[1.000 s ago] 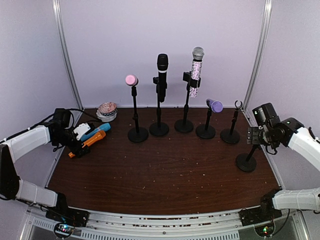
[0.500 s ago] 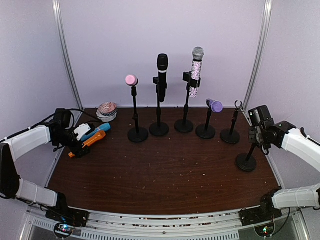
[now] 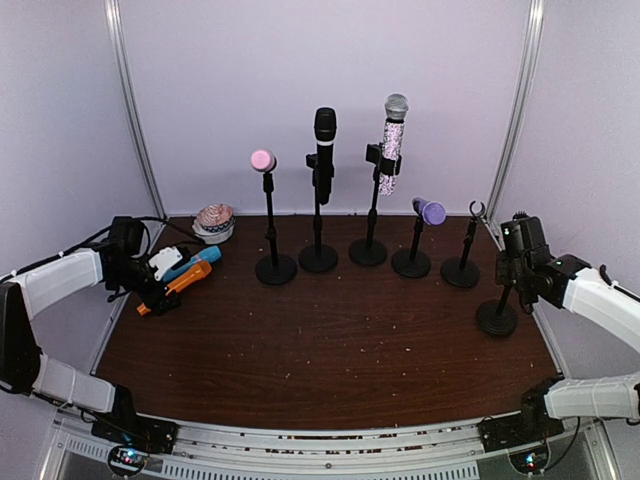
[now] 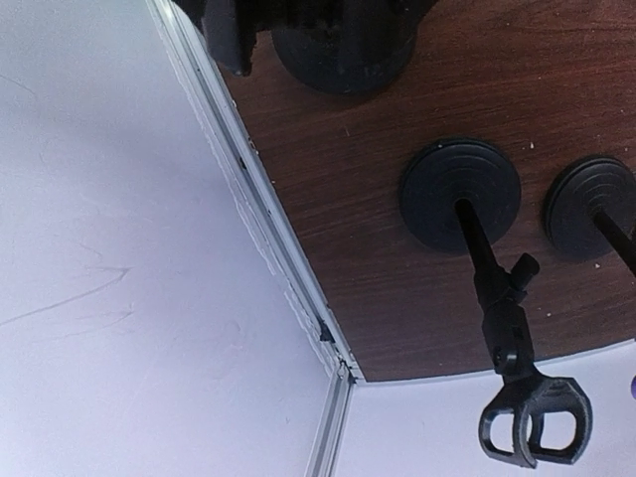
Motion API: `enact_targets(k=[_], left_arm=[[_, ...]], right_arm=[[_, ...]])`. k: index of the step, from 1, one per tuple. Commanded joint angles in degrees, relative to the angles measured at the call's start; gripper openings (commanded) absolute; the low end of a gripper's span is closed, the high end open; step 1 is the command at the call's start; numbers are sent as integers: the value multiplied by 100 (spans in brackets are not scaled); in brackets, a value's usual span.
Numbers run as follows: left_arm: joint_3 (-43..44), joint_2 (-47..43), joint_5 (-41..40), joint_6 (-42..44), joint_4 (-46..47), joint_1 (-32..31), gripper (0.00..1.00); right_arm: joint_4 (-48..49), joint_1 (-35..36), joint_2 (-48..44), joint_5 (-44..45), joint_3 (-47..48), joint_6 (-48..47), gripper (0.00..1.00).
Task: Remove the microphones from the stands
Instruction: Adjust the microphone stand at the corner of the board, then pick up the microphone stand with the microphone from the corner of the board.
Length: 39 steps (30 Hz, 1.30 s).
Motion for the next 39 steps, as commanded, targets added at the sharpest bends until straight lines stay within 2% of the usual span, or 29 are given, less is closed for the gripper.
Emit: enact_targets(k=[1,8,10,13,16,17,20,22,31,35,39], left_arm=[[245,62,66,20,15,34,89],[261,26,39,14,-7,29,89],[259,5,45,31,-20,33,89],[269,7,43,46,-24,31,89],[299,44,65,33,-24,27,89],[311,53,74,22,-23,26,89],[330,73,88,2,-26,26,89],[337,73,92,-22,-48,27,89],[514,-35,159,-249,-255,29,95],[702,-99,303,-341,-456,32,98],[903,-182,471,-486,-629,27,98]], right_arm=[[779,-35,-290,-340,-26,-460,15],[1112,-122,-351,-614,-247,-251,15],[1051,-151,-305,-561,-295,-151,20],[1018,-152,-303,-674,-404,-91,37],[1037,-154,-419,-747,-533,-105,70],[1044,-152,-473,-764,-555,-130,78],[937,-152,-632,-744,-462,-144,93],[774,-152,-793,-730,-282,-98,99],[-154,-20,-1272,-1239,940,160,100],[-296,365,-1161,-1274,1510,205,100],[-368,1026,-643,-1169,2147,100,100]])
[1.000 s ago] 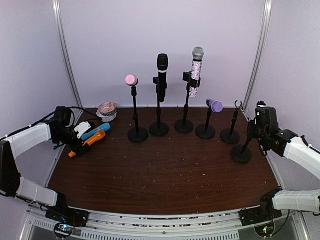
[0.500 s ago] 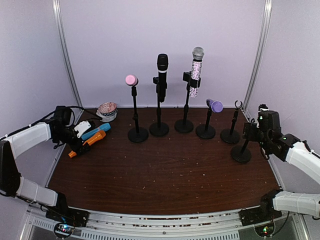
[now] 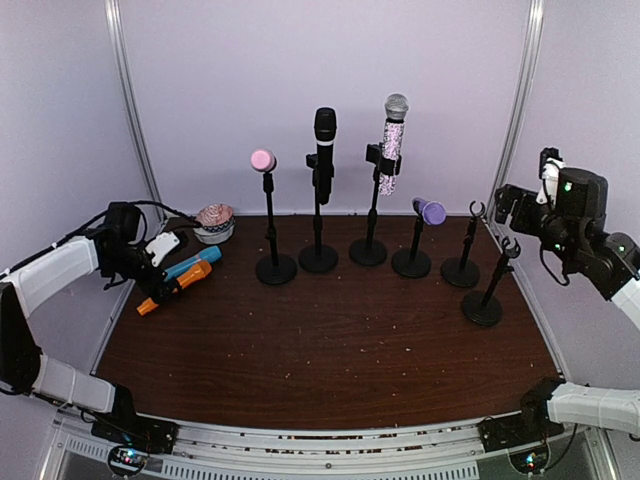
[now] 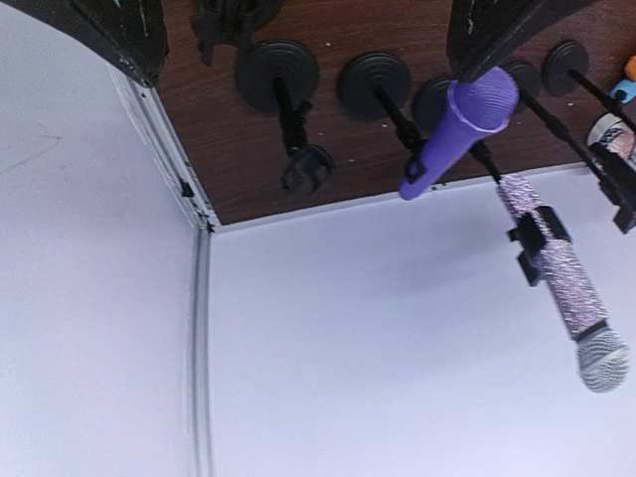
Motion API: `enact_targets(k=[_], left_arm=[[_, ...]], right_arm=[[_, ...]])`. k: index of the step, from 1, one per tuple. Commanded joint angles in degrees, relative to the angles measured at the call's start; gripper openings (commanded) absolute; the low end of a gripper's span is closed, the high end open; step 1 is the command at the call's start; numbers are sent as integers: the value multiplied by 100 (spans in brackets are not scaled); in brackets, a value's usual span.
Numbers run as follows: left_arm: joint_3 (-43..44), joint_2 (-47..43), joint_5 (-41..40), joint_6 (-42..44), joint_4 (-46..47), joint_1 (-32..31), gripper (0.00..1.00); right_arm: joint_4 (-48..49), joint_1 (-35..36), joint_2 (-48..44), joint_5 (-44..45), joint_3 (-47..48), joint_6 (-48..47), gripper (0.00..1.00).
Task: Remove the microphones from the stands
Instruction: Pick up the microphone stand with the microphone from the corner of the board.
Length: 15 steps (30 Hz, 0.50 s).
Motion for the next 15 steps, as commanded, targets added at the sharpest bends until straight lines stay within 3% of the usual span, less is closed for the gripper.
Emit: enact_targets(k=[1,7,15], left_arm=[[365,-217,326,-259,-203,28,98],[581,-427,423,-366,-417,40,98],[712,-611,539,-444,-546,48,98]], right_arm=[[-264,619,581,15,655,-45,100],[-165,1156,1689,30,1323,-217,100],[-63,1253,2864,287,1747,-111,100]])
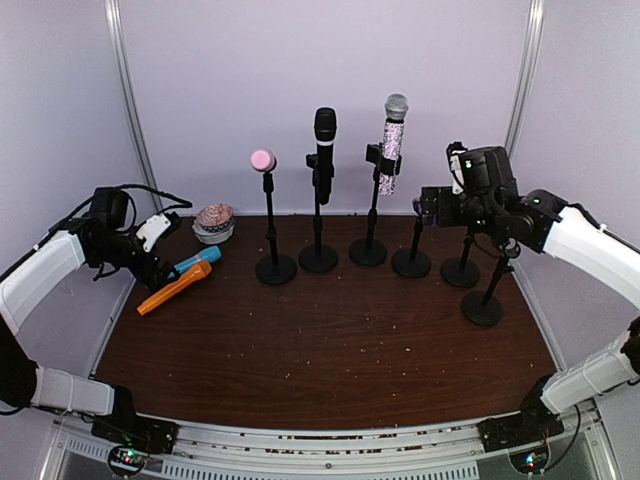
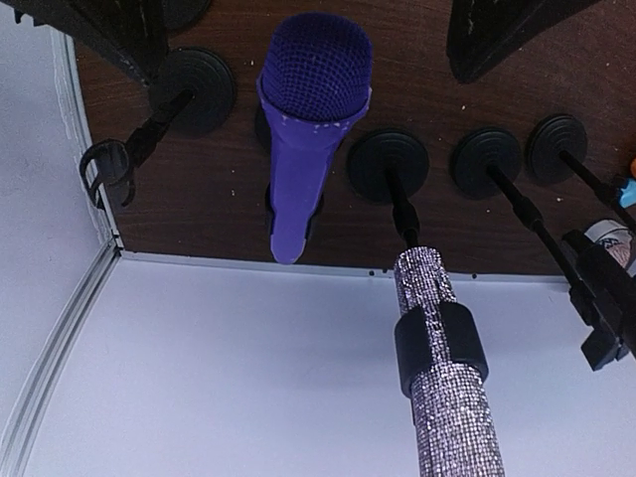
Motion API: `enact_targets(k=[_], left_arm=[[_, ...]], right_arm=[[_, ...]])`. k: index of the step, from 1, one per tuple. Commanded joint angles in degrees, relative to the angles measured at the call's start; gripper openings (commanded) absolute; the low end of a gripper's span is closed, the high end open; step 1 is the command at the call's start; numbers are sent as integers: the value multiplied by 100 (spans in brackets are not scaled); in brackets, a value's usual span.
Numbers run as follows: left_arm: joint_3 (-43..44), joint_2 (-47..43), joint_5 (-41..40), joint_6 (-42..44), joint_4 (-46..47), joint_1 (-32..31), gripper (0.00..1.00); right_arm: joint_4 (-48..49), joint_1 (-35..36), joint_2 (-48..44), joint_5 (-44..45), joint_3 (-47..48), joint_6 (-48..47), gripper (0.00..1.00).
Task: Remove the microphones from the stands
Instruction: Pick up the microphone stand with the microphone from the corner of the board.
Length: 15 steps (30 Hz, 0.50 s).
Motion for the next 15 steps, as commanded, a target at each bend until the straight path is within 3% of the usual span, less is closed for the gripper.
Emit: enact_targets(k=[1,9,15], left_arm=[[168,-125,181,-124,-30,47,98],[180,-185,167,-126,-94,43,98],[298,-200,52,-128,-159,46,98]], right_arm=[[50,31,450,313,399,-22,100],[-188,23,1339,1027,989,-200,99],[-138,6,1469,953,815,-60,93]])
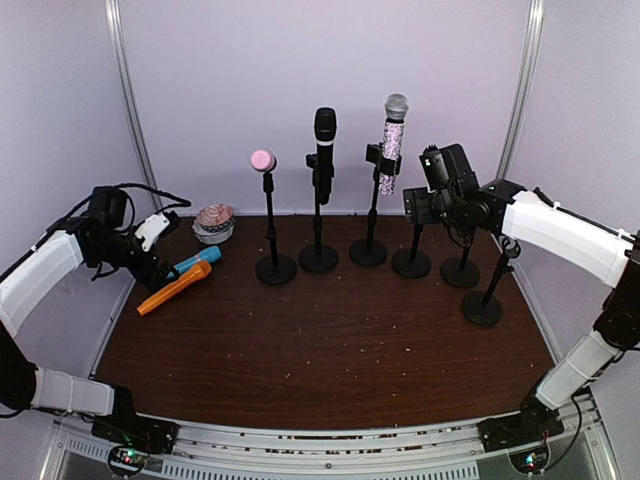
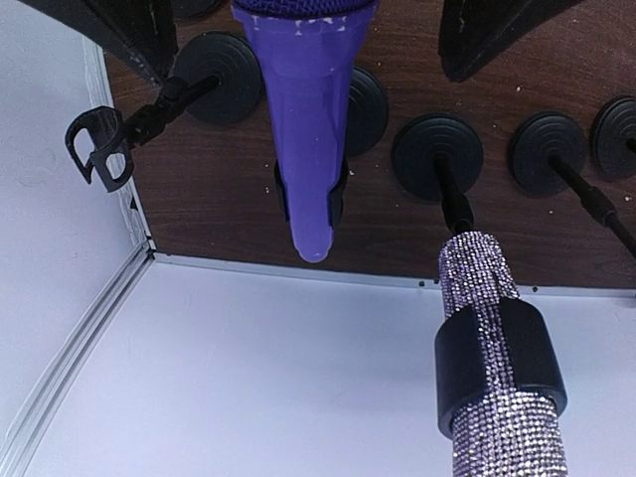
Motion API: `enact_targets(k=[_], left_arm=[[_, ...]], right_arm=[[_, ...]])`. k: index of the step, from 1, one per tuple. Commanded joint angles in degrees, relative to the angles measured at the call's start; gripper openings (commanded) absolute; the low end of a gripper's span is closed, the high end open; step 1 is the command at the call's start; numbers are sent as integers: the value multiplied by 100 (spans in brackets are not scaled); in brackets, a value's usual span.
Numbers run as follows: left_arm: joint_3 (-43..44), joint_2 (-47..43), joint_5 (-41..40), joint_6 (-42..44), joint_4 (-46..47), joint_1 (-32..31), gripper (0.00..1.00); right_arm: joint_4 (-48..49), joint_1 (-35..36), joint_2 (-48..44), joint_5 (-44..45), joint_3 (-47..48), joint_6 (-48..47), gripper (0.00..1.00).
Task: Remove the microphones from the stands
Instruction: Pick up the microphone stand with the microphone from the corner of the board.
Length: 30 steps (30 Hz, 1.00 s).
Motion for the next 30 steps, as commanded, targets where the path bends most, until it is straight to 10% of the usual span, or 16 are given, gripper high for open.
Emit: enact_targets(k=[1,15,30], left_arm=[[262,-118,-37,-69,-36,41,98],[287,-189,-12,-123,-21,47,98],[279,-173,-2,-88,-20,47,98]], right_arm=[[-67,-2,27,187,-63,123,91],[-146,-41,-108,156,-526,438,76],[-154,-48,-150,147,-326,333,30]])
